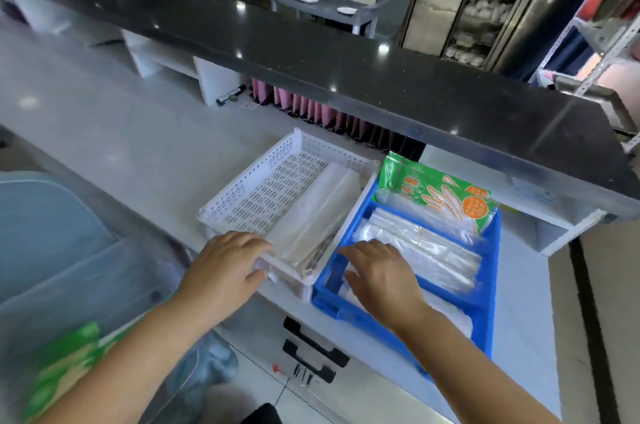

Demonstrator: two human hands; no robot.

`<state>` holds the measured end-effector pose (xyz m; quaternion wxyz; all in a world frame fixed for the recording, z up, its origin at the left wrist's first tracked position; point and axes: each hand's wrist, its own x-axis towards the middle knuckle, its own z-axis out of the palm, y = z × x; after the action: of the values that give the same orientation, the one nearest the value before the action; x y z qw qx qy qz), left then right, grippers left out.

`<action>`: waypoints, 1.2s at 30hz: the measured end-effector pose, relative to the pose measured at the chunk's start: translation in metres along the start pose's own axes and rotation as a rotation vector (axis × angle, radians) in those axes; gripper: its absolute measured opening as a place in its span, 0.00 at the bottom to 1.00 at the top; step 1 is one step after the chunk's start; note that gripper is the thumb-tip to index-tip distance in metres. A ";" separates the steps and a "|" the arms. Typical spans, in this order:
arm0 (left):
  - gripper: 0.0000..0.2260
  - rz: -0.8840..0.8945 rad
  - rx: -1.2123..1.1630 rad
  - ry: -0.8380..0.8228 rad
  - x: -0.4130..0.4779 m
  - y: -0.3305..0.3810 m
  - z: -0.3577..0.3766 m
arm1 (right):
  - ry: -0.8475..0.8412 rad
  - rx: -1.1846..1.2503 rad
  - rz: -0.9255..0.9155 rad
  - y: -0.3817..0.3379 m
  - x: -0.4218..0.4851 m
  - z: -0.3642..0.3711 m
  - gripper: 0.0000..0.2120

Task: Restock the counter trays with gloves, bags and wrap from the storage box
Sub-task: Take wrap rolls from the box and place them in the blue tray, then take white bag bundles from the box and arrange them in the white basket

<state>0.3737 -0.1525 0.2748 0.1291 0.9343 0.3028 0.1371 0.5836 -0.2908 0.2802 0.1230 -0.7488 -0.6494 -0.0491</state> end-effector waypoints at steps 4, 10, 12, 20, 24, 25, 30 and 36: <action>0.17 -0.225 0.096 0.058 -0.052 -0.045 -0.042 | 0.009 0.009 -0.157 -0.053 0.036 0.012 0.17; 0.15 -0.526 0.080 0.140 -0.133 -0.115 -0.078 | -0.043 0.037 -0.336 -0.141 0.076 0.034 0.16; 0.14 -0.588 0.066 0.161 -0.163 -0.142 -0.084 | -0.081 0.040 -0.366 -0.171 0.087 0.047 0.15; 0.14 -0.720 0.057 0.075 -0.267 -0.260 -0.106 | -0.274 0.117 -0.443 -0.312 0.116 0.122 0.13; 0.14 -0.769 0.013 0.030 -0.301 -0.311 -0.104 | -0.365 0.163 -0.430 -0.364 0.123 0.163 0.15; 0.14 -0.777 0.009 0.013 -0.309 -0.321 -0.103 | -0.391 0.172 -0.424 -0.373 0.124 0.173 0.15; 0.15 -0.851 -0.054 -0.033 -0.334 -0.359 -0.090 | -0.575 0.135 -0.403 -0.400 0.135 0.220 0.15; 0.14 -0.938 -0.113 -0.121 -0.341 -0.379 -0.054 | -0.857 0.104 -0.326 -0.396 0.158 0.298 0.14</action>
<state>-0.1109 -0.0517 0.1415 0.2451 0.6947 0.6757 0.0257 0.1924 -0.0152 0.0774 -0.1284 -0.5824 -0.7527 0.2790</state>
